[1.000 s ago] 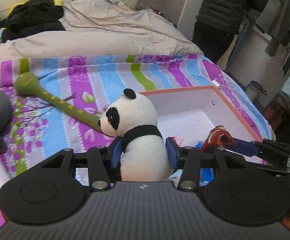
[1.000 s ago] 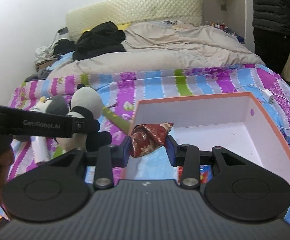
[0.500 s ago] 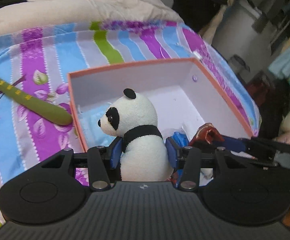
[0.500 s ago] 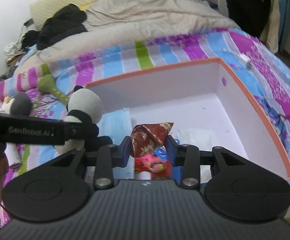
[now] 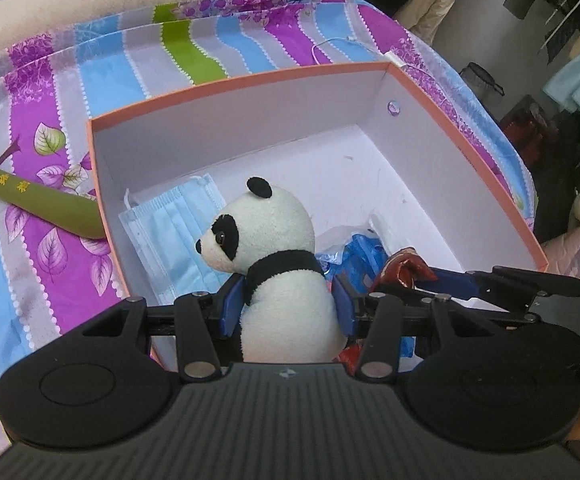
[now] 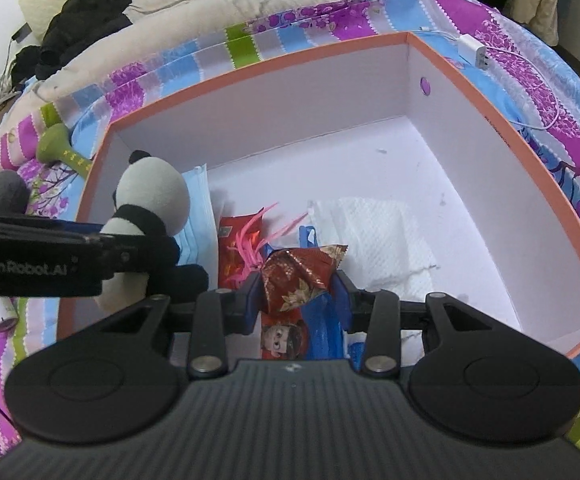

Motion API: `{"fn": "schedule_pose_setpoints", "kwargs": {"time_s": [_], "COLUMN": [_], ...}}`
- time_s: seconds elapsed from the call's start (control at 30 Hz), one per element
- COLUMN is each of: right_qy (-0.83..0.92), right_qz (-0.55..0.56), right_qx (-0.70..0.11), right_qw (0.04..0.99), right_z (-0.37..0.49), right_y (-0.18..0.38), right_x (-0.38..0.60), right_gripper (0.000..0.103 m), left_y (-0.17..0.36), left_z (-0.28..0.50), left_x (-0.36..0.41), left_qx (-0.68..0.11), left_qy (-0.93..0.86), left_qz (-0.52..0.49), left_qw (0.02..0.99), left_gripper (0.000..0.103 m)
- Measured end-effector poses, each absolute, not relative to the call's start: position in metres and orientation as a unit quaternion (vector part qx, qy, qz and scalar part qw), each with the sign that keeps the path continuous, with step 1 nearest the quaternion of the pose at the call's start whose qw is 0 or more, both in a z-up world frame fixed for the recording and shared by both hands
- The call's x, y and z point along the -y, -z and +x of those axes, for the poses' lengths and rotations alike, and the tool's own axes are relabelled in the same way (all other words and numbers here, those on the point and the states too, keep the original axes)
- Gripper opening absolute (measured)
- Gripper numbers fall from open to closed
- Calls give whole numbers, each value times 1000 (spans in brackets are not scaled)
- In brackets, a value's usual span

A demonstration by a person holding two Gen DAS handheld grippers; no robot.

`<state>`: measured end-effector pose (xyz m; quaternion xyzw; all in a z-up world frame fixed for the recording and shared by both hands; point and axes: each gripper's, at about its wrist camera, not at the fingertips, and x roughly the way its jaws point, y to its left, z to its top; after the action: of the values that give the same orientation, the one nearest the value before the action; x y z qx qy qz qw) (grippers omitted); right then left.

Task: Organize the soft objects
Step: 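Open both grippers to drop the panda and wrapper into the box, then withdraw both grippers up and away from the orange box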

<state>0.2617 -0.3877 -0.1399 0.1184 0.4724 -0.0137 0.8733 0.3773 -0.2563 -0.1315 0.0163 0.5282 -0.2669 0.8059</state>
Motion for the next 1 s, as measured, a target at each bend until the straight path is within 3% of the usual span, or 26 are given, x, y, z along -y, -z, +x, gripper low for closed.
{"fn": "schedule_pose_setpoints", "kwargs": {"time_s": [0.07,0.2,0.33,0.47,1.0], "right_qy": [13,18,19,22,21], "right_qz": [123,132,140,144,134], "right_qx": [-473,-471,-464,-450,-367], "right_qw": [872,872,875,881,920], "right_z": [263,261,256,249,191], "right_y": [141,138,132,119,41], "right_x": [389,394,398,400,386], "right_gripper": [44,46,45,58,58], "left_y": [134,134,122,106,24], "left_z": [378,376,370,363,299], "left_x": [257,257,256,252,213], "left_qx": [-531,-529,-514,-498,-417], "left_qy": [265,261,263,261,252], "left_qz": [16,20,20,20,6], "left_qw": [805,807,816,827,873], "left_gripper": [56,72,72,72,72]}}
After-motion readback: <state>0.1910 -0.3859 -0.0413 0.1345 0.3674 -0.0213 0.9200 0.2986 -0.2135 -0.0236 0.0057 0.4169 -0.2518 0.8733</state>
